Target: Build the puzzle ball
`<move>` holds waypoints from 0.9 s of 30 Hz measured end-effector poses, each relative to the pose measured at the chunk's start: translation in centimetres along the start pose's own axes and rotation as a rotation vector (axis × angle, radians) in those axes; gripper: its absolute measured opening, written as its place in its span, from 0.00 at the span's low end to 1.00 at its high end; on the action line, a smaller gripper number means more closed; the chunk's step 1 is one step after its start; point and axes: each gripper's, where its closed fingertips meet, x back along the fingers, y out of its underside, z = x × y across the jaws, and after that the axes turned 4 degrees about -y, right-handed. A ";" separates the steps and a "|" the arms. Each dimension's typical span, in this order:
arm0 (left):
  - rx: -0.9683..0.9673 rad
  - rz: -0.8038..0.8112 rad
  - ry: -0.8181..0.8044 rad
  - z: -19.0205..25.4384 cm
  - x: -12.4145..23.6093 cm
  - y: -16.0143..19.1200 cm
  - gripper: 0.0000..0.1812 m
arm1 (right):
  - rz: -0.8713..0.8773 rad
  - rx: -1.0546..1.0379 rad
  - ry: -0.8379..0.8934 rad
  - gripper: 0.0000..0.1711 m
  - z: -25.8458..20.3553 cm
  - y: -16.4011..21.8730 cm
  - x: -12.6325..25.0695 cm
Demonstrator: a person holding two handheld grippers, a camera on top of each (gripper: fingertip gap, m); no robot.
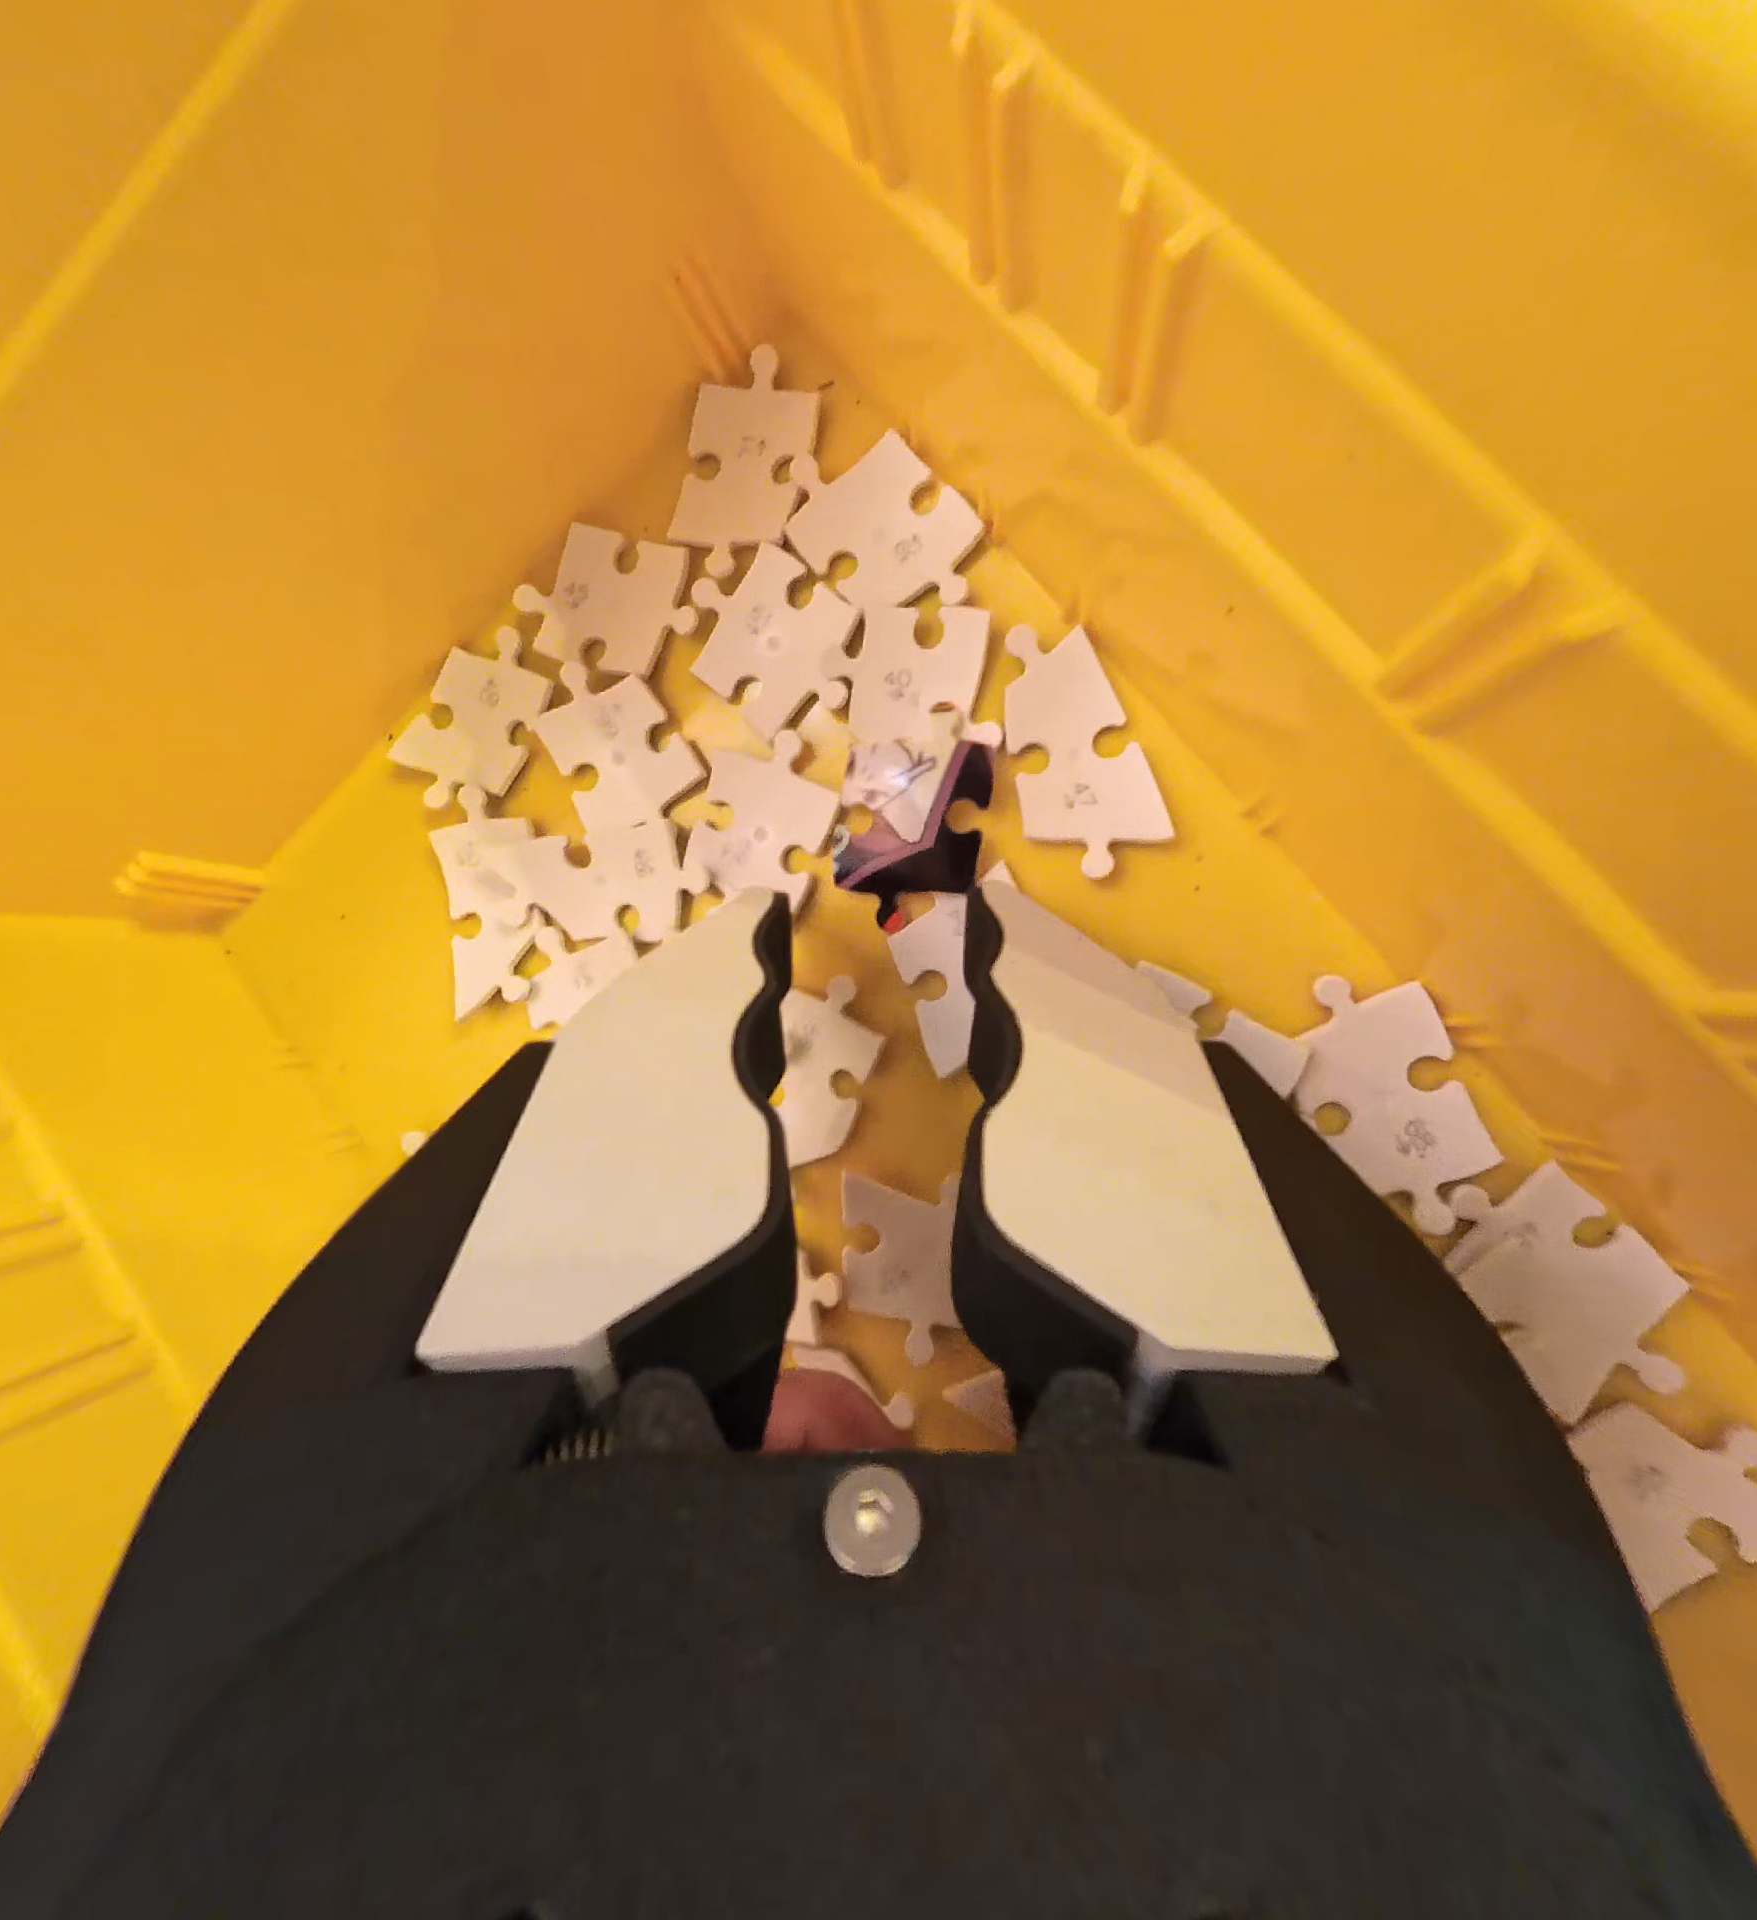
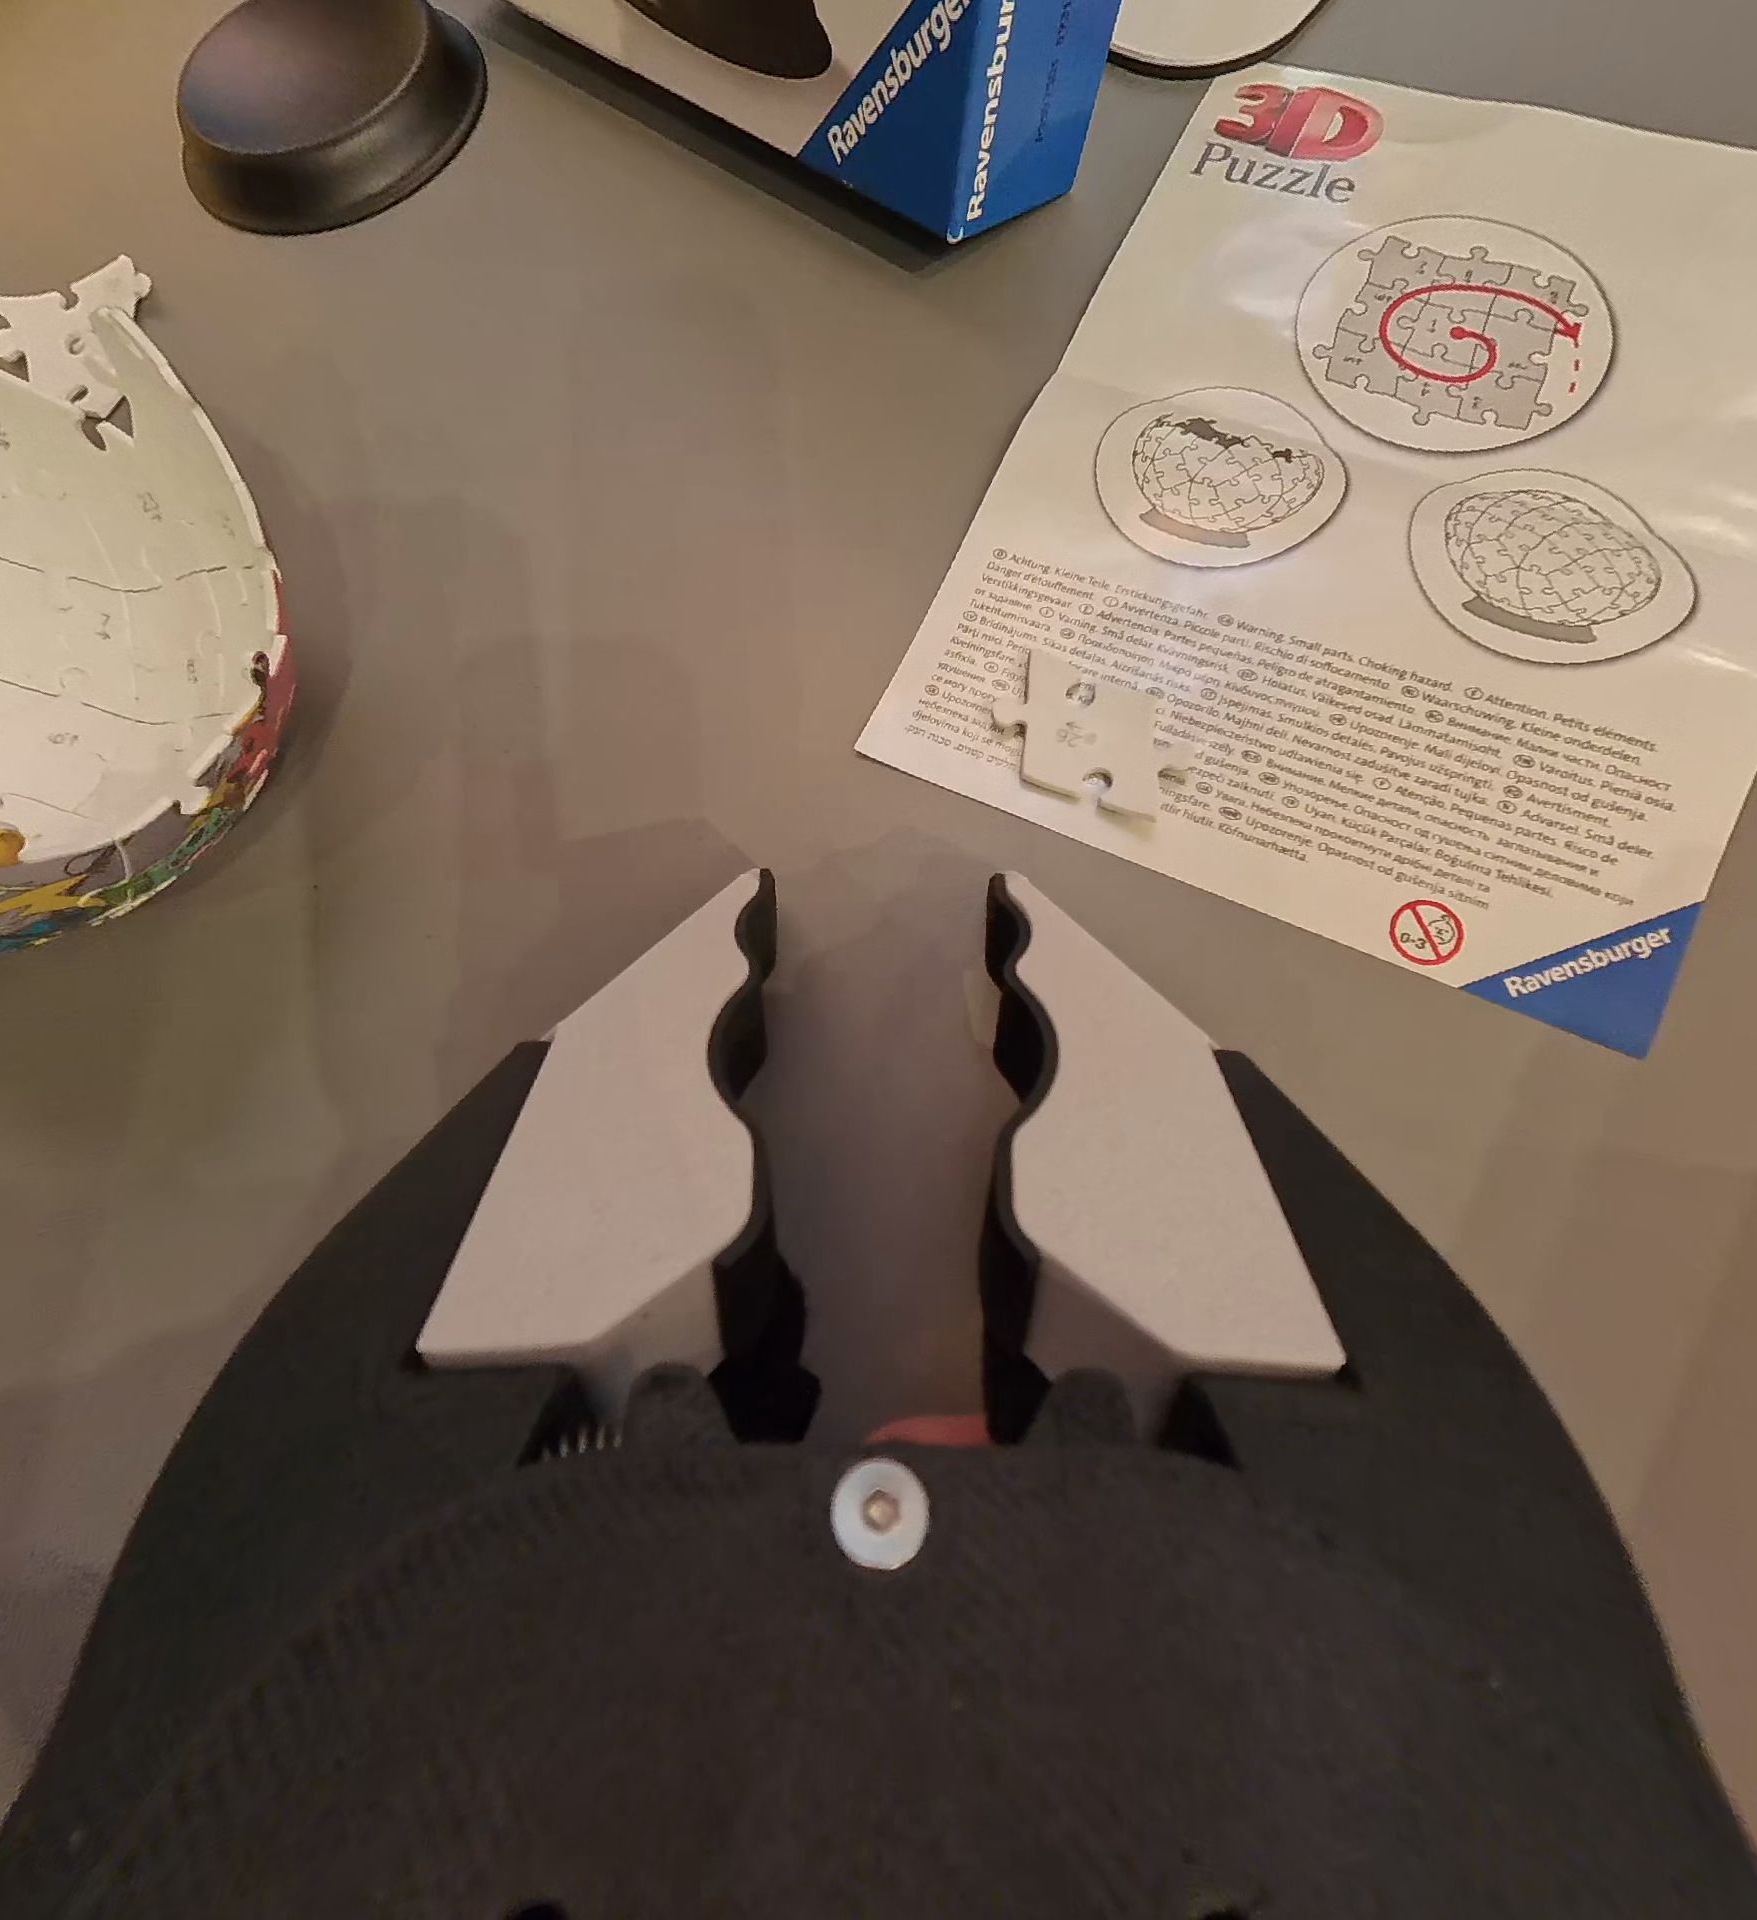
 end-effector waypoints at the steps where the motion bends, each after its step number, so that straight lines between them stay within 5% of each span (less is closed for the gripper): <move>1: 0.001 0.006 0.010 0.2 0.0 -0.1 0.18 | 0.000 -0.001 0.000 0.23 0.0 0.0 0.0; 16: 0.035 0.052 0.028 0.8 -0.3 -1.0 0.02 | 0.001 -0.005 0.002 0.22 0.1 0.0 0.0; 21: 0.028 0.062 0.020 0.5 -0.8 -1.6 0.22 | 0.001 -0.007 0.001 0.22 0.1 0.0 0.0; 27: 0.080 0.056 0.054 0.4 -1.5 -1.6 0.15 | 0.001 -0.008 0.000 0.22 0.1 0.0 0.0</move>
